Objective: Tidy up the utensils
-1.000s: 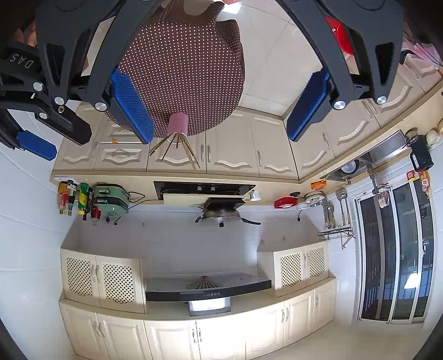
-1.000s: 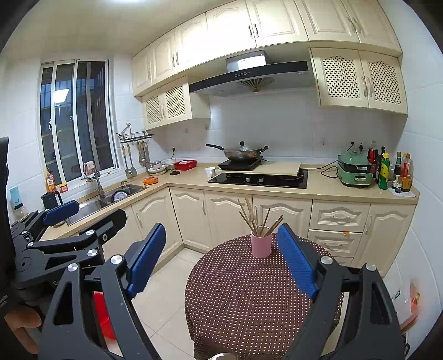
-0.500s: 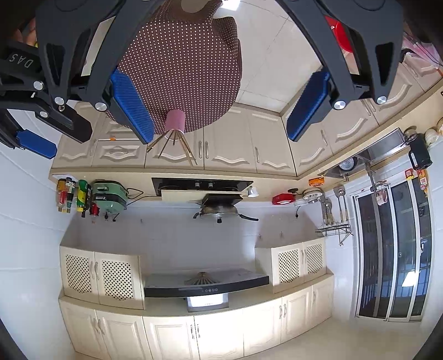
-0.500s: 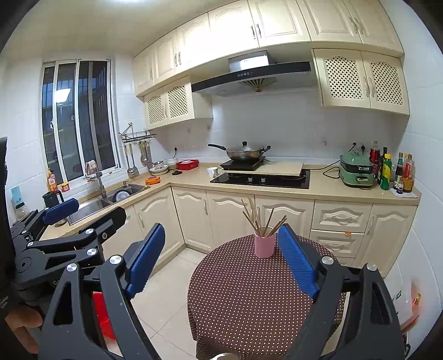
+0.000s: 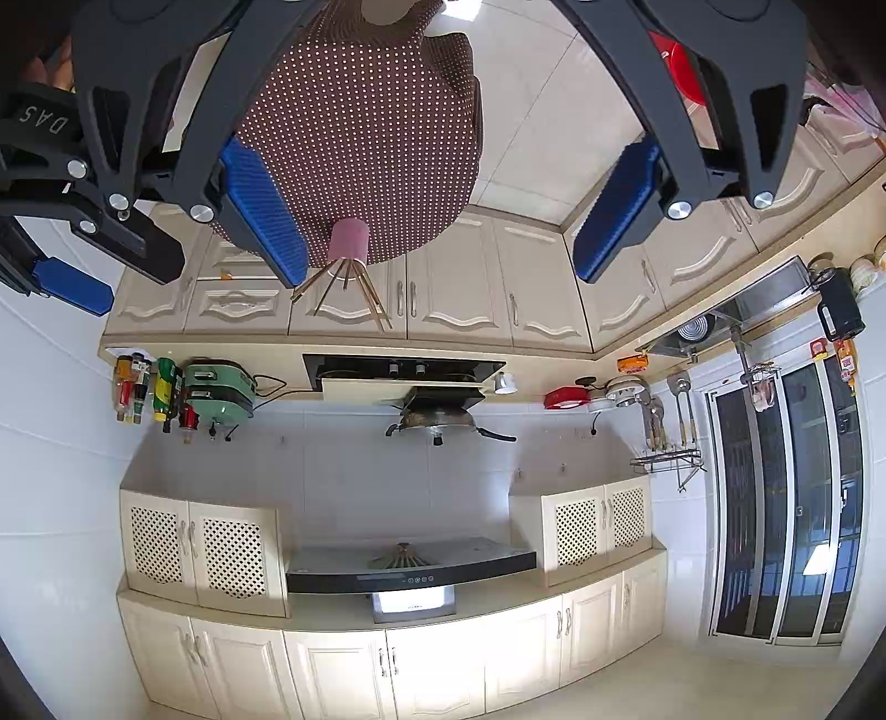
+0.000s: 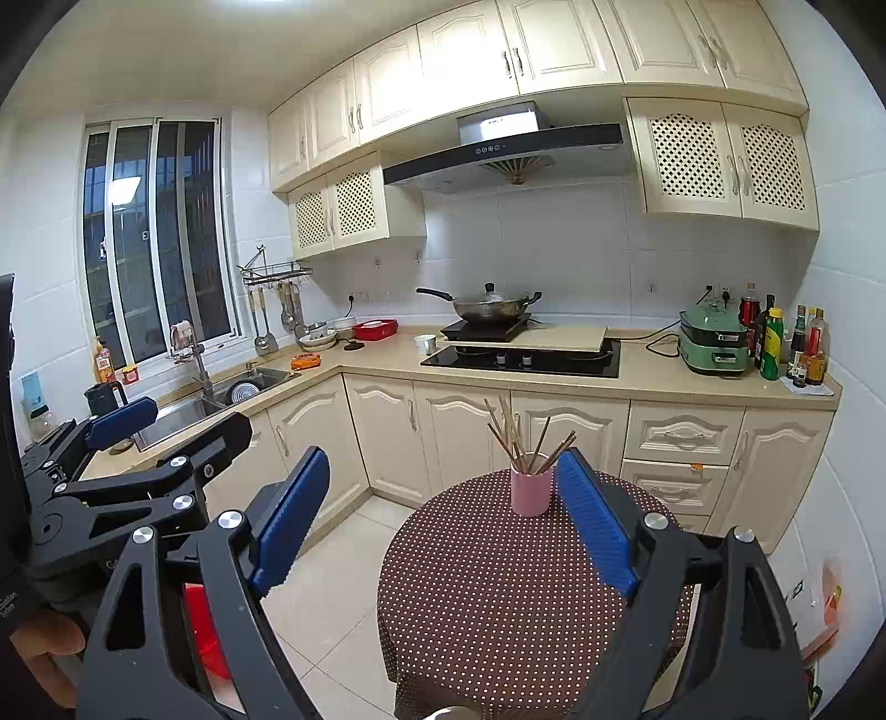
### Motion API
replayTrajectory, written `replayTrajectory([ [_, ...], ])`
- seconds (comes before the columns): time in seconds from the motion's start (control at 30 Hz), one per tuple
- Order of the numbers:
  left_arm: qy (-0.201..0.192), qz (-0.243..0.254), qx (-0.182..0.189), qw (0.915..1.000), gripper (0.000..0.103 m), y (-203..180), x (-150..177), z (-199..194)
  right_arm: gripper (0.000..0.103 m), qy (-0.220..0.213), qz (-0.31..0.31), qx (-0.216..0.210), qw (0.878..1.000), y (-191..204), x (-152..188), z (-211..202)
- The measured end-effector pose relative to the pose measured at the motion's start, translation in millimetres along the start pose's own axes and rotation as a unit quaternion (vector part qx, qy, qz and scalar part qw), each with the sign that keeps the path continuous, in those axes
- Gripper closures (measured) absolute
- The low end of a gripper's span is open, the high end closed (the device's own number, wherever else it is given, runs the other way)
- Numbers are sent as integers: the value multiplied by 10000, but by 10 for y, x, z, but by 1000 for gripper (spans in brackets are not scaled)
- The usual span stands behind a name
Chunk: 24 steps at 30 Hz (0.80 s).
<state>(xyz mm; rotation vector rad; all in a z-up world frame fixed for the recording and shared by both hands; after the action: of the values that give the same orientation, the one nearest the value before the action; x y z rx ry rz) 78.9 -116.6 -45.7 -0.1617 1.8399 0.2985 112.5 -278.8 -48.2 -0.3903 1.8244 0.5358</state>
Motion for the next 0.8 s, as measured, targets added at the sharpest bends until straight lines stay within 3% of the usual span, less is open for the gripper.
replayTrajectory([
  [0.8,59,3,-82,9999,8,16,-26,110,21,64,56,-41,10000,-5,19,118],
])
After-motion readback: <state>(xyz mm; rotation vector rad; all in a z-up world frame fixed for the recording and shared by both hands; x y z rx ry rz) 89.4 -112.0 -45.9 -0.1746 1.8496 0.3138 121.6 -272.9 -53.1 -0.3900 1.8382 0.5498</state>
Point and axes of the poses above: each gripper's, at about its wrist camera, not at the fingertips, and z roughly the way its jaws point, y to its left, x to its underside, the point moved 7 cm from there along z, roughly the way its jaws point, and after that the axes turned 11 degrees about -x, right-handed, at the moved point
